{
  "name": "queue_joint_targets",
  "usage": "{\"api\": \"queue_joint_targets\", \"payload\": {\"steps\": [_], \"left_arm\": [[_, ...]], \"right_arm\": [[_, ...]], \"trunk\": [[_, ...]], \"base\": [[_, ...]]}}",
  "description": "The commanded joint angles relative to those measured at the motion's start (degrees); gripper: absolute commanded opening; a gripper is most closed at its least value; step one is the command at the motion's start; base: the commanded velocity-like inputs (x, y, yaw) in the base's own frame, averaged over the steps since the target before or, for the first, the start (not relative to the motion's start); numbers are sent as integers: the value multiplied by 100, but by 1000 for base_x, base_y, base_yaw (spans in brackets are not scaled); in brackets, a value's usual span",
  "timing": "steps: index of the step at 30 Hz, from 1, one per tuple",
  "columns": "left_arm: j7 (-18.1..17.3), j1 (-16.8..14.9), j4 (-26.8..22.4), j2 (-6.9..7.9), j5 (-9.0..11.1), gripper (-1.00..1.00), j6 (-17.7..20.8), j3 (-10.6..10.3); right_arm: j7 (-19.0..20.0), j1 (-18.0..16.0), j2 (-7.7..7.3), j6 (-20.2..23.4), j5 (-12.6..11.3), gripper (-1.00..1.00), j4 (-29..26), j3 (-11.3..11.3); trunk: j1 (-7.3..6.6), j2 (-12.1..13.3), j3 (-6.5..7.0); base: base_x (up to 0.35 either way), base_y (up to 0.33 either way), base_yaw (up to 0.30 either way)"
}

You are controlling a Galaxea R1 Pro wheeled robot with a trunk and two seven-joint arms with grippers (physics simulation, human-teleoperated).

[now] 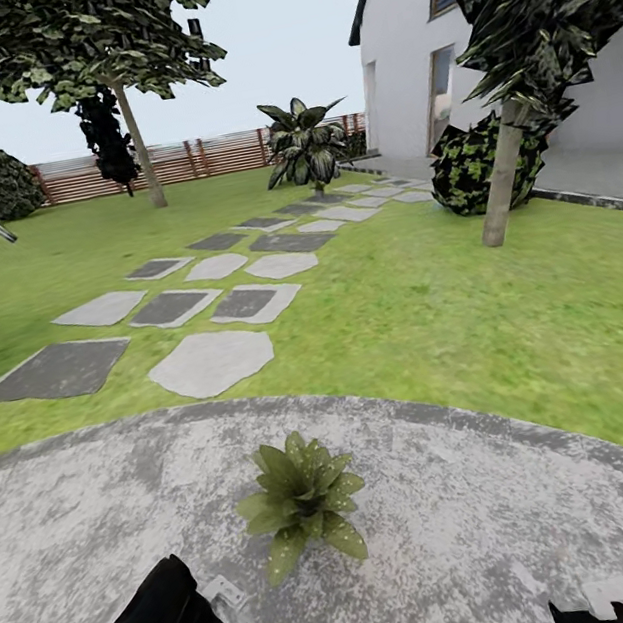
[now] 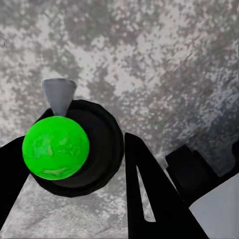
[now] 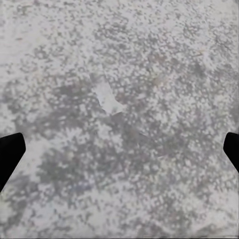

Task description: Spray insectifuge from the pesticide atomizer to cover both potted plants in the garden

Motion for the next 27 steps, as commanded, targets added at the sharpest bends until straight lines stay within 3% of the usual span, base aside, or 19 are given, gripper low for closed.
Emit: {"api": "queue_joint_targets", "payload": {"steps": [1,9,13,14,16,20,22,27], "left_arm": [[-33,1,-15,2,-18,-100,24,4],[-77,-77,-21,46,-24,-100,34,-2],[-425,-127,-74,281,-63,-100,-4,-32],[-691,-247,-160,342,-127,-100,-12,-50],[-1422,-630,-272,448,-585,-100,-14,-63],[-2380,-1011,-337,462,-1458,-100,-5,-52],[-2510,-1075,-429,424,-1603,-100,7,-49],[-2560,-1077,-509,390,-1653,-100,-1,-56]], "right_arm": [[44,-6,4,-26,34,100,-3,-49],[44,-5,4,-26,34,100,-3,-49],[44,-6,4,-26,34,100,-3,-49],[44,-6,4,-27,35,100,-3,-49],[44,-5,4,-26,37,100,-1,-49],[44,-5,4,-32,39,100,90,-49],[44,-5,4,-34,41,100,111,-49],[44,-8,4,-35,37,100,112,-49]], "trunk": [[0,-2,-5],[0,-2,-5],[0,-2,-5],[0,-2,-5],[0,-2,-5],[0,-2,-5],[0,-2,-5],[0,-2,-5]], "base": [[89,337,-279],[37,334,-279],[1,119,-191],[0,23,-47],[0,7,-15],[0,1,-3],[0,0,0],[0,0,-121]]}}
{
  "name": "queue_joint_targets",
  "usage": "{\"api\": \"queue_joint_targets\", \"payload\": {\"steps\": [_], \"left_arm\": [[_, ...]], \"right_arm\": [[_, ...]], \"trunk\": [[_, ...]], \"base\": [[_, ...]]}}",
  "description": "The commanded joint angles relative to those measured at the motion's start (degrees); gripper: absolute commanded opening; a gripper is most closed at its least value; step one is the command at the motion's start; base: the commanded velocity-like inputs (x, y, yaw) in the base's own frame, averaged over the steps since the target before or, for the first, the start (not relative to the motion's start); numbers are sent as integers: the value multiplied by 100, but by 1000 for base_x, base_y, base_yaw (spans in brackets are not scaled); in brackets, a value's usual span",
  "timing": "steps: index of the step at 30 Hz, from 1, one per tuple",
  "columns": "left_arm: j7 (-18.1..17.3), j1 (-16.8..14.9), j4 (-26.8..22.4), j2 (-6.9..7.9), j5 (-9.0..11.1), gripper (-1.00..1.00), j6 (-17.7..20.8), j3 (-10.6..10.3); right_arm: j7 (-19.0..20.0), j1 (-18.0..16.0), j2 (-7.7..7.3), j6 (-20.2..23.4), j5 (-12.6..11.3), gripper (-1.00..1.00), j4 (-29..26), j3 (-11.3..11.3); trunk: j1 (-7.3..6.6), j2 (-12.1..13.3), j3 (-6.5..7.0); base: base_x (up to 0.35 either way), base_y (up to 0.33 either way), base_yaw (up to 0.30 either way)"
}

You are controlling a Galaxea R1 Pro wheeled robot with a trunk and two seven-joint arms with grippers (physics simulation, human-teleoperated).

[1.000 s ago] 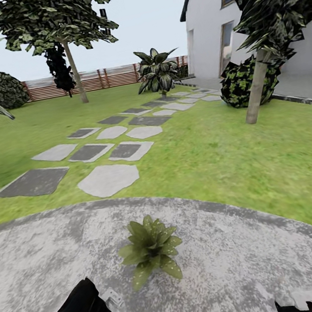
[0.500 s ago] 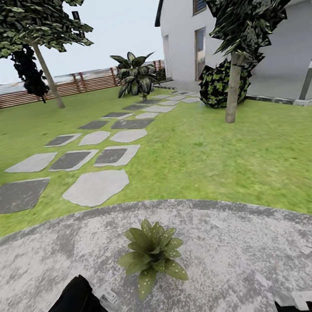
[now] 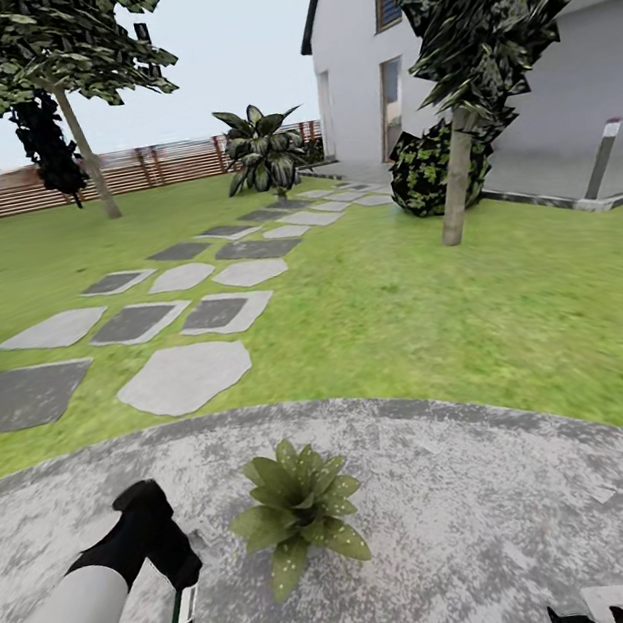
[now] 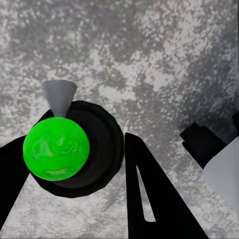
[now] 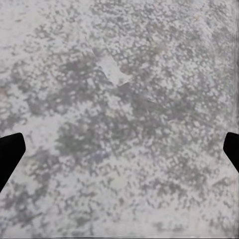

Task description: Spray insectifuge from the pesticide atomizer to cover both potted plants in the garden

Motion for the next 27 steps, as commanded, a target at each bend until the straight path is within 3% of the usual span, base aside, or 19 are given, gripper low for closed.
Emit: {"api": "queue_joint_targets", "payload": {"steps": [1,12,22,24,27], "left_arm": [[-40,15,-6,5,-26,-100,48,-8],[-49,58,82,70,-34,-100,18,-37],[-50,59,90,37,-44,-100,22,-56],[-50,64,97,31,-28,-100,35,-259],[-50,71,114,23,-20,-100,49,-403]], "right_arm": [[43,-6,3,-27,30,100,2,-49],[43,-5,3,-27,29,100,2,-49],[43,-7,-21,-27,39,100,2,-49],[43,-5,-16,-27,36,100,2,-49],[43,-5,-15,-26,32,100,2,-49]], "trunk": [[-1,-2,-5],[-1,-2,-5],[-1,-2,-5],[-1,-2,-3],[-1,-2,10]], "base": [[0,0,-271],[-19,71,-266],[-53,293,-13],[61,296,-39],[69,166,-159]]}}
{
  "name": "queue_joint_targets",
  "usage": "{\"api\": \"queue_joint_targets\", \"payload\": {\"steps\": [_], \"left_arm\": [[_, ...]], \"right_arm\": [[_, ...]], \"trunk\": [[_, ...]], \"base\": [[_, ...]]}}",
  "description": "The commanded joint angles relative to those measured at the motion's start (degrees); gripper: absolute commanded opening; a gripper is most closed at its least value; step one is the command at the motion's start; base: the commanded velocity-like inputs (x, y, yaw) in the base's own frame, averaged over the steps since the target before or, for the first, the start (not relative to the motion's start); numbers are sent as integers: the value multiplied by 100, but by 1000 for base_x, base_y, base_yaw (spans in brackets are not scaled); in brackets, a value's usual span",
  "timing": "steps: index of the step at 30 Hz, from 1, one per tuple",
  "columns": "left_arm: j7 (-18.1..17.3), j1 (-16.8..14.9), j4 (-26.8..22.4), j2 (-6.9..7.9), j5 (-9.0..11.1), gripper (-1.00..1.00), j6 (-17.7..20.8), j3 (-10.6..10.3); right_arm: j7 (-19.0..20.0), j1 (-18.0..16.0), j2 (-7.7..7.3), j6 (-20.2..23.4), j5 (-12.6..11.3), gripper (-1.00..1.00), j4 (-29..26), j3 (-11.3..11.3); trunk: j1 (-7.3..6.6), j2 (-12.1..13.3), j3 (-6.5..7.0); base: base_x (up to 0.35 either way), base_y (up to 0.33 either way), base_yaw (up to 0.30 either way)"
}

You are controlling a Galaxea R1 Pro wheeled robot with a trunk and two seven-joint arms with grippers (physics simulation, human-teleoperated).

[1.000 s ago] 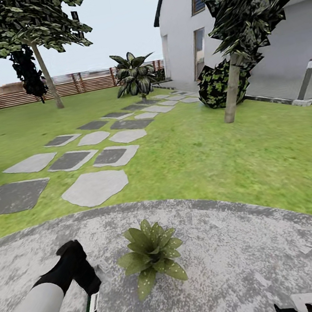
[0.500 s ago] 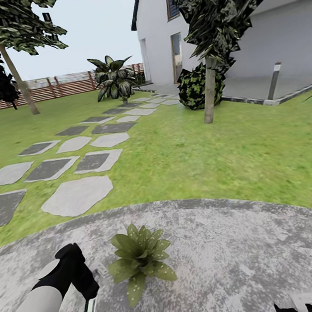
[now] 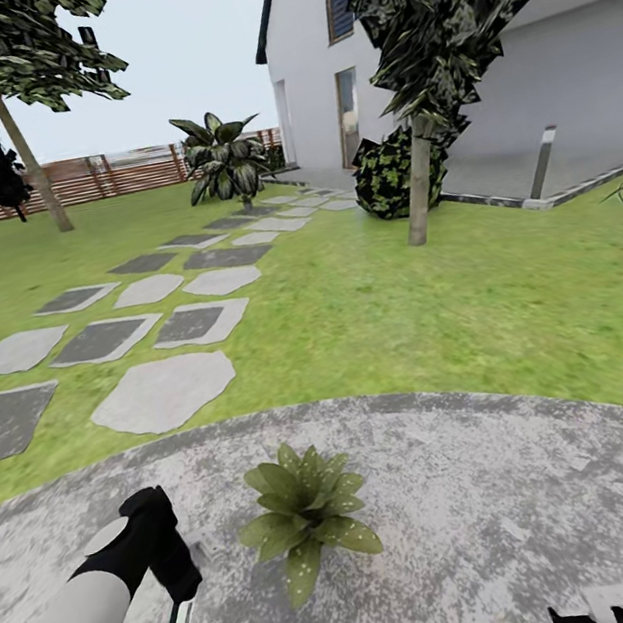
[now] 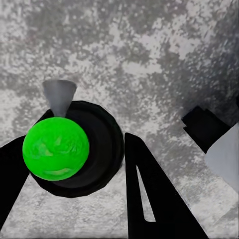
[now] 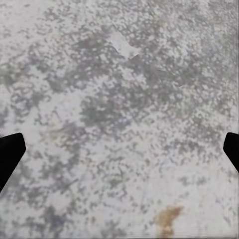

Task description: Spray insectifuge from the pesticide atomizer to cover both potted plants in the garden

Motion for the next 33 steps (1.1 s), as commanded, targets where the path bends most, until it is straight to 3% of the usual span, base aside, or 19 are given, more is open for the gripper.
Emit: {"api": "queue_joint_targets", "payload": {"steps": [1,8,15,20,29,33], "left_arm": [[-28,7,39,-4,0,-100,63,-53],[25,15,478,-57,37,-100,75,-68],[1,22,517,-50,82,-100,25,-48],[32,61,518,21,189,-100,2,-5],[191,302,490,41,196,-100,-12,44],[618,303,477,57,218,-100,-12,193]], "right_arm": [[43,-7,4,-26,34,100,0,-49],[43,-9,4,-22,31,100,8,-49],[43,-8,4,-21,31,100,9,-49],[43,-7,4,-21,29,100,4,-49],[43,-7,4,-19,38,100,9,-49],[43,-7,4,-19,38,100,9,-49]], "trunk": [[0,-2,0],[0,-2,32],[0,-2,51],[0,-2,53],[0,-2,53],[0,-2,53]], "base": [[21,40,-210],[4,8,-221],[0,0,-198],[0,0,-28],[-5,1,-1],[-231,136,0]]}}
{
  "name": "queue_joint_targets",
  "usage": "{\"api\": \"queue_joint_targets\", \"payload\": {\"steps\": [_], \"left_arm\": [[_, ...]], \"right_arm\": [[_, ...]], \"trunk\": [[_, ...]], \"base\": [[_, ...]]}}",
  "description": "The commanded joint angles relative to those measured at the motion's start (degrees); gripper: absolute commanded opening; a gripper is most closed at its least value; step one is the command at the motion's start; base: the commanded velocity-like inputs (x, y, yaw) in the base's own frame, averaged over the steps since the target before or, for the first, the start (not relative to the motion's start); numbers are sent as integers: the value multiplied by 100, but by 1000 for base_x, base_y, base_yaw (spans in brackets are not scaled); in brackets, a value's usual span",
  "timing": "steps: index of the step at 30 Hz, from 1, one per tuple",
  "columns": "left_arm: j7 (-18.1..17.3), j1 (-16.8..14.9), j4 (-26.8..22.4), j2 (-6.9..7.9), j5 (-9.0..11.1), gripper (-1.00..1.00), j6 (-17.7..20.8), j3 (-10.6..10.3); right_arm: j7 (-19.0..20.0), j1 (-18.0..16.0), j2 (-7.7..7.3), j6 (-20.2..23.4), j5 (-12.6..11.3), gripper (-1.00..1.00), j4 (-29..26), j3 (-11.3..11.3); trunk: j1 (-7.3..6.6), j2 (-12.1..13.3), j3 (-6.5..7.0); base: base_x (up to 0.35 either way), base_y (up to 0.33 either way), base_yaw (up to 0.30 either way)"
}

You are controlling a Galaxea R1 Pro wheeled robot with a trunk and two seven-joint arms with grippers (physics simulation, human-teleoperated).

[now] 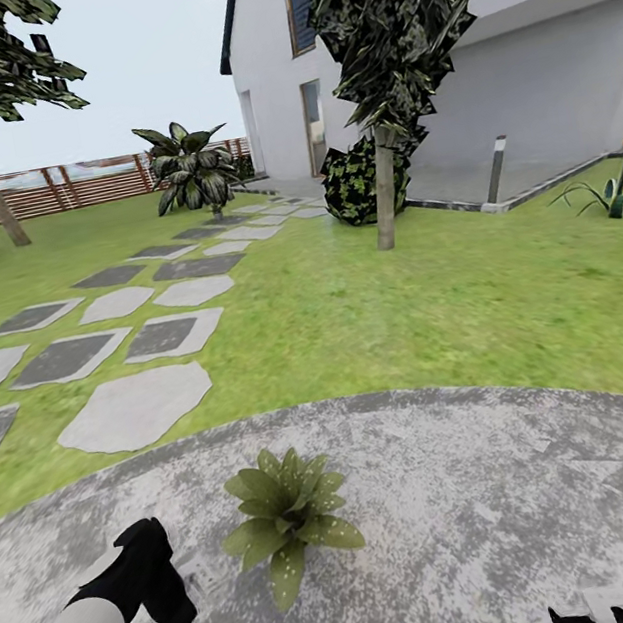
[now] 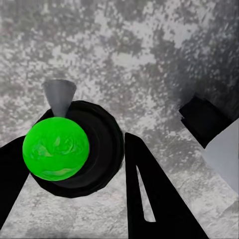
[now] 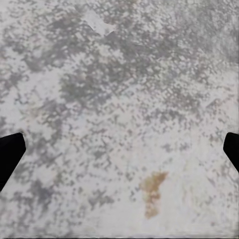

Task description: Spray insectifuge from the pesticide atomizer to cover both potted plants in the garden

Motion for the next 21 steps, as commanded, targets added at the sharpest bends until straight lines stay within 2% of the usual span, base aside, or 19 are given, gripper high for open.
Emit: {"api": "queue_joint_targets", "payload": {"steps": [1,4,11,21], "left_arm": [[33,0,-20,-2,37,-100,60,5],[80,0,-43,-20,141,-100,60,24],[84,0,-61,-62,169,-100,60,68],[67,-6,-184,-87,188,-100,78,33]], "right_arm": [[43,-6,3,-26,33,100,-2,-49],[43,-6,3,-26,33,100,-2,-49],[43,-6,3,-29,33,100,-2,-49],[43,-8,3,-28,33,100,-2,-49]], "trunk": [[-4,-2,-5],[-4,-2,-5],[-4,-2,-5],[-4,-2,-5]], "base": [[-273,196,0],[-269,224,0],[-109,260,-3],[-2,20,-228]]}}
